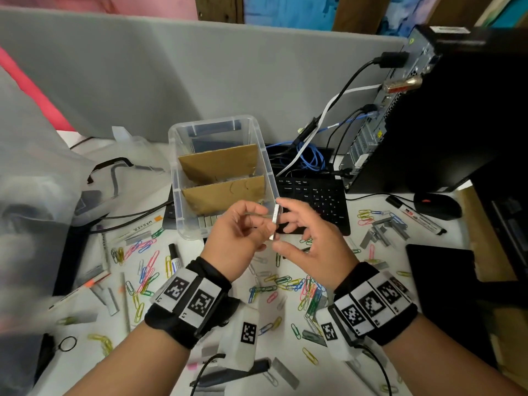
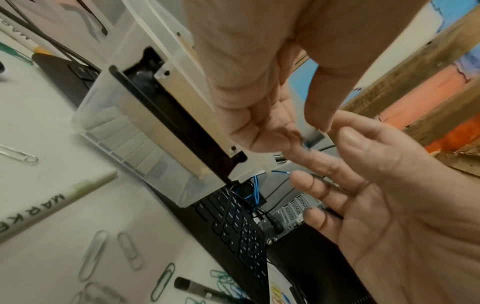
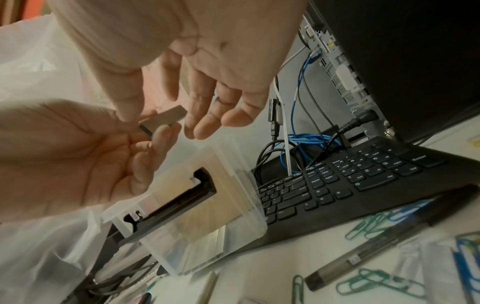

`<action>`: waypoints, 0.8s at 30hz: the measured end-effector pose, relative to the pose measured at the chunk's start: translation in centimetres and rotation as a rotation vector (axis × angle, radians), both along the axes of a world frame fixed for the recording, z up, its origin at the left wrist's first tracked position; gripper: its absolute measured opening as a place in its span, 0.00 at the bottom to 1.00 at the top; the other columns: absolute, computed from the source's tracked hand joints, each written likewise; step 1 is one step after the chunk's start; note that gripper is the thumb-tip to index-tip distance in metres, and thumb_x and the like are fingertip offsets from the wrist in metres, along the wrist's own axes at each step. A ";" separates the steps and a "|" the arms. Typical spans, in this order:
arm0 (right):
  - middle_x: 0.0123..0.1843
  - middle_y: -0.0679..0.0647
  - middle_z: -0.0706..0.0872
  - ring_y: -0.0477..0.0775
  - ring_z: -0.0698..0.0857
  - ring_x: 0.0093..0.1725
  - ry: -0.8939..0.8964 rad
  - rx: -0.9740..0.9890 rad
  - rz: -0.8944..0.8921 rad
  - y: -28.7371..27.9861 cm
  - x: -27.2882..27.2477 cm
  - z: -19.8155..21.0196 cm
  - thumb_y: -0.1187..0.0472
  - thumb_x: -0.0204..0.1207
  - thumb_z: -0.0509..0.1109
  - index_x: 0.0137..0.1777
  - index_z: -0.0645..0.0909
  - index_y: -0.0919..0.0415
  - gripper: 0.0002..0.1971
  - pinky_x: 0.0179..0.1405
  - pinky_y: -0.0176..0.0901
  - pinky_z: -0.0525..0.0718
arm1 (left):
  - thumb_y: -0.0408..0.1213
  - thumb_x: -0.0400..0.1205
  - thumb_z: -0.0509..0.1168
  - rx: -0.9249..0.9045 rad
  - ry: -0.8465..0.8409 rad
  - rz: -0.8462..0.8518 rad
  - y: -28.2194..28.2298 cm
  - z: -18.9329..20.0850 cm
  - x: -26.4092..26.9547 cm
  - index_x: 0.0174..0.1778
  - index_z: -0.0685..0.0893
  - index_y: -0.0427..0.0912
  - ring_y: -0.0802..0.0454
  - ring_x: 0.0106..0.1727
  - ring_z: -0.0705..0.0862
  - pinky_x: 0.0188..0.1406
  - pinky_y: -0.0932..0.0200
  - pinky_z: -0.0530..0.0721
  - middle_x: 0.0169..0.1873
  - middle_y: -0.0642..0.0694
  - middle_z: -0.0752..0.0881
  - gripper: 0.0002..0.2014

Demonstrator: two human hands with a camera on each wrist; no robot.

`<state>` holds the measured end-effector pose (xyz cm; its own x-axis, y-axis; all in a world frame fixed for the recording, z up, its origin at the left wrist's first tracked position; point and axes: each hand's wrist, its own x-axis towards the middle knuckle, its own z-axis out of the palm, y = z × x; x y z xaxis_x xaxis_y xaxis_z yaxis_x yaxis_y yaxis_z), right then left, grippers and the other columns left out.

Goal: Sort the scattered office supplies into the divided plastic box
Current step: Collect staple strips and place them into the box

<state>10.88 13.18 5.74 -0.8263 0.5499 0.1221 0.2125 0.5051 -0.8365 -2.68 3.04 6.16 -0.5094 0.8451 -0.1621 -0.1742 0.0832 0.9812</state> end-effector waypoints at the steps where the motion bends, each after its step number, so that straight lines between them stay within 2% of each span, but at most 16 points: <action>1: 0.58 0.42 0.85 0.39 0.82 0.55 0.011 0.008 0.006 -0.1 -0.2 0.0 0.55 0.73 0.73 0.72 0.72 0.41 0.27 0.49 0.20 0.71 | 0.24 0.79 0.67 0.004 -0.010 0.015 0.0 0.1 -0.2 0.54 0.77 0.37 0.58 0.32 0.85 0.31 0.63 0.84 0.30 0.51 0.88 0.11; 5: 0.50 0.44 0.87 0.42 0.83 0.54 0.083 0.021 0.009 -0.1 -1.4 0.6 0.57 0.76 0.66 0.64 0.82 0.44 0.17 0.48 0.24 0.74 | 0.24 0.78 0.67 0.035 -0.031 0.013 -0.3 0.7 -1.3 0.59 0.73 0.40 0.52 0.37 0.87 0.32 0.60 0.85 0.34 0.46 0.90 0.16; 8: 0.52 0.47 0.88 0.47 0.86 0.51 0.104 0.040 0.046 0.4 -2.8 1.7 0.66 0.78 0.64 0.61 0.85 0.51 0.16 0.47 0.36 0.82 | 0.25 0.78 0.68 0.038 0.024 0.000 -0.8 1.3 -2.5 0.55 0.77 0.44 0.51 0.39 0.87 0.34 0.58 0.87 0.36 0.45 0.90 0.14; 9: 0.52 0.48 0.88 0.47 0.87 0.50 0.105 0.049 0.057 0.6 -3.4 2.2 0.67 0.79 0.63 0.61 0.86 0.52 0.16 0.48 0.37 0.83 | 0.26 0.78 0.69 0.042 0.082 0.011 -1.1 1.5 -3.2 0.54 0.79 0.44 0.52 0.39 0.86 0.35 0.58 0.87 0.37 0.44 0.89 0.13; 11: 0.52 0.47 0.87 0.36 0.85 0.49 0.058 0.059 0.067 1.1 -4.7 3.1 0.71 0.81 0.60 0.62 0.85 0.54 0.18 0.48 0.25 0.79 | 0.26 0.78 0.69 0.051 0.242 0.077 -1.8 1.9 -5.0 0.49 0.82 0.43 0.56 0.40 0.85 0.37 0.63 0.85 0.38 0.44 0.88 0.09; 13: 0.52 0.49 0.87 0.28 0.82 0.42 -0.088 0.101 0.085 1.3 -6.3 3.9 0.75 0.81 0.56 0.64 0.84 0.56 0.21 0.44 0.15 0.74 | 0.27 0.78 0.70 0.025 0.398 0.205 -2.6 1.7 -7.4 0.46 0.83 0.45 0.60 0.39 0.84 0.40 0.68 0.82 0.39 0.48 0.86 0.08; 14: 0.54 0.52 0.87 0.29 0.81 0.40 -0.188 0.123 0.105 1.3 -7.2 4.1 0.75 0.81 0.54 0.65 0.84 0.56 0.23 0.43 0.14 0.72 | 0.29 0.78 0.70 -0.018 0.486 0.272 -3.1 1.3 -8.6 0.45 0.83 0.47 0.58 0.40 0.84 0.42 0.65 0.83 0.40 0.50 0.86 0.08; 16: 0.59 0.58 0.86 0.37 0.82 0.45 -0.390 0.148 0.162 1.2 -8.9 4.2 0.75 0.81 0.53 0.67 0.82 0.57 0.24 0.46 0.15 0.72 | 0.32 0.78 0.70 -0.155 0.642 0.342 -3.8 0.4 -10.5 0.48 0.83 0.49 0.49 0.45 0.83 0.48 0.50 0.86 0.47 0.51 0.84 0.08; 17: 0.62 0.58 0.85 0.44 0.83 0.52 -0.482 0.160 0.197 1.2 -9.8 4.2 0.75 0.81 0.53 0.68 0.81 0.57 0.24 0.49 0.17 0.70 | 0.33 0.78 0.70 -0.225 0.698 0.339 -4.0 0.0 -11.1 0.53 0.83 0.49 0.50 0.49 0.81 0.53 0.45 0.85 0.52 0.50 0.81 0.10; 19: 0.65 0.57 0.83 0.53 0.80 0.64 -0.635 0.201 0.268 1.2 -11.6 4.0 0.75 0.80 0.54 0.70 0.79 0.58 0.24 0.55 0.25 0.68 | 0.33 0.78 0.70 -0.324 0.717 0.294 -4.1 -0.7 -11.7 0.65 0.78 0.47 0.54 0.57 0.77 0.64 0.45 0.81 0.62 0.48 0.74 0.19; 20: 0.66 0.57 0.82 0.56 0.79 0.65 -0.715 0.235 0.304 1.3 -12.5 3.8 0.74 0.80 0.54 0.70 0.80 0.59 0.23 0.58 0.29 0.70 | 0.32 0.78 0.70 -0.337 0.683 0.267 -4.0 -0.8 -11.8 0.70 0.75 0.48 0.54 0.60 0.76 0.67 0.48 0.79 0.66 0.46 0.72 0.24; 22: 0.67 0.58 0.81 0.59 0.79 0.66 -0.884 0.320 0.367 1.5 -14.3 3.2 0.73 0.79 0.56 0.69 0.80 0.61 0.21 0.65 0.42 0.75 | 0.31 0.79 0.68 -0.318 0.604 0.220 -3.9 -1.1 -12.0 0.76 0.69 0.48 0.53 0.60 0.79 0.67 0.51 0.78 0.70 0.46 0.71 0.29; 24: 0.67 0.59 0.81 0.62 0.80 0.66 -1.016 0.387 0.406 1.8 -15.7 1.8 0.70 0.80 0.58 0.68 0.80 0.62 0.19 0.66 0.52 0.78 | 0.30 0.80 0.68 -0.291 0.554 0.192 -3.8 -1.5 -12.3 0.77 0.67 0.51 0.50 0.61 0.82 0.65 0.45 0.81 0.70 0.47 0.74 0.31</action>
<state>-4.85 15.00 7.55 -0.7472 0.2930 -0.5966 0.4612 0.8749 -0.1479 -14.98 -0.81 4.62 -0.7209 0.6919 -0.0400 0.3128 0.3764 0.8721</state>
